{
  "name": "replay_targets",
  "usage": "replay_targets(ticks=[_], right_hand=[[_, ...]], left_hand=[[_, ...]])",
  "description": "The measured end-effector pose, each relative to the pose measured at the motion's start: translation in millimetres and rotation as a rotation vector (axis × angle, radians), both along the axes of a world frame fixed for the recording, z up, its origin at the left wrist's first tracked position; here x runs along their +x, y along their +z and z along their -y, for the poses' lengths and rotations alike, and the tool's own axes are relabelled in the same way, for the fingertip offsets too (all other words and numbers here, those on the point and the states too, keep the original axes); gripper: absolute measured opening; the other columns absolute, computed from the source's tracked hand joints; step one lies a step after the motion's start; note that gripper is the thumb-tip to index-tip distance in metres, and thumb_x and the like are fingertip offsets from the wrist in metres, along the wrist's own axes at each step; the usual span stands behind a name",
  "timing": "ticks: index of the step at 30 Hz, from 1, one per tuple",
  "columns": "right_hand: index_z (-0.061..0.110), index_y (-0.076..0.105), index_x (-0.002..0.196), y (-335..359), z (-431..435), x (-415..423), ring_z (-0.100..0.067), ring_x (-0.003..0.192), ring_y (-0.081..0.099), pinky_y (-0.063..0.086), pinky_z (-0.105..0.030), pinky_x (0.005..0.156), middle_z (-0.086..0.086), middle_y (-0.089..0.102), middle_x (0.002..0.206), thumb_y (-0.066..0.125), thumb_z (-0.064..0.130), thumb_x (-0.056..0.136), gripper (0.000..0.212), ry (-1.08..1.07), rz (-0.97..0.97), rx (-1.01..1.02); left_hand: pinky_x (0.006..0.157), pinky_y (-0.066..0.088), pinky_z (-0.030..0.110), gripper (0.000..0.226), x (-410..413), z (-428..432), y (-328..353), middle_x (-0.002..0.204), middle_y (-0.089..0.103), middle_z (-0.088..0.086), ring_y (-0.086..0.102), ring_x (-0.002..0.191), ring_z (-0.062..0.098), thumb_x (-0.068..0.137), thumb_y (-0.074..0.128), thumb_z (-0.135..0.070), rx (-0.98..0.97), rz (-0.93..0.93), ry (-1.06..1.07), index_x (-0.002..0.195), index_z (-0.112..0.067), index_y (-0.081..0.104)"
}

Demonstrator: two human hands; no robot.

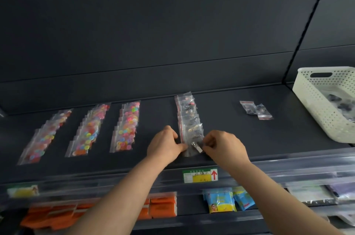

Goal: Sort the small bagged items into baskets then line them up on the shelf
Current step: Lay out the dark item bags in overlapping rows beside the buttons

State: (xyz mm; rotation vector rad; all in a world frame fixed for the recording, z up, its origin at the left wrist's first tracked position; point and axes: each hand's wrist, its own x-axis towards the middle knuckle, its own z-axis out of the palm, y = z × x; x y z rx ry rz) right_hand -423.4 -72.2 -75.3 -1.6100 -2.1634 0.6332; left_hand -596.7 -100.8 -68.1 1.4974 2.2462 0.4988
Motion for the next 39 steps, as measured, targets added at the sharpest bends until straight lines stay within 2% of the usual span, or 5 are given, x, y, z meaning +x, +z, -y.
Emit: replay_targets(ticks=[19,25,29,35,39], right_hand=[[0.031,0.057,0.123,0.2,-100.3,122.6,-0.020,0.112,0.047,0.035,-0.033,0.077,0.008,0.057,0.122,0.048,0.023,0.092,0.032,-0.074,0.452,0.332],[0.031,0.058,0.117,-3.8,-122.1,146.9,-0.019,0.109,0.050,0.038,-0.034,0.079,0.010,0.057,0.121,0.042,0.027,0.095,0.027,-0.010,0.438,0.237],[0.028,0.057,0.122,2.4,-133.6,154.0,-0.021,0.108,0.051,0.037,-0.035,0.078,0.007,0.060,0.117,0.047,0.024,0.092,0.032,-0.075,0.448,0.219],[0.016,0.035,0.143,20.4,-149.8,120.9,-0.015,0.118,0.053,0.043,-0.027,0.095,0.001,0.056,0.131,0.061,0.033,0.090,0.062,-0.121,-0.362,-0.170],[0.008,0.043,0.137,20.2,-155.6,100.0,-0.015,0.094,0.068,0.055,-0.033,0.087,0.000,0.069,0.101,0.070,0.022,0.086,0.059,-0.155,-0.878,-0.516]], left_hand=[[0.079,0.052,0.032,0.030,139.7,-147.7,12.2,0.092,0.071,0.003,0.064,0.093,0.025,0.089,0.062,-0.042,-0.025,0.044,-0.116,0.073,-0.017,0.064],[0.092,0.050,0.032,0.037,174.1,-194.2,9.2,0.124,0.064,0.000,0.060,0.114,0.022,0.090,0.061,-0.038,-0.033,0.147,-0.020,0.122,-0.020,0.061],[0.074,0.055,0.031,0.011,174.2,-197.0,8.4,0.099,0.070,-0.003,0.065,0.089,0.020,0.091,0.058,-0.020,-0.001,0.213,0.032,0.086,-0.025,0.067],[0.062,0.052,0.024,0.012,158.5,-184.8,25.2,0.106,0.069,0.002,0.061,0.084,0.011,0.101,0.048,-0.017,0.148,0.800,0.187,0.104,-0.012,0.058],[0.068,0.054,0.026,0.017,149.5,-176.8,32.8,0.102,0.071,0.002,0.063,0.081,0.012,0.102,0.048,-0.018,0.183,0.984,0.240,0.110,-0.007,0.058]])
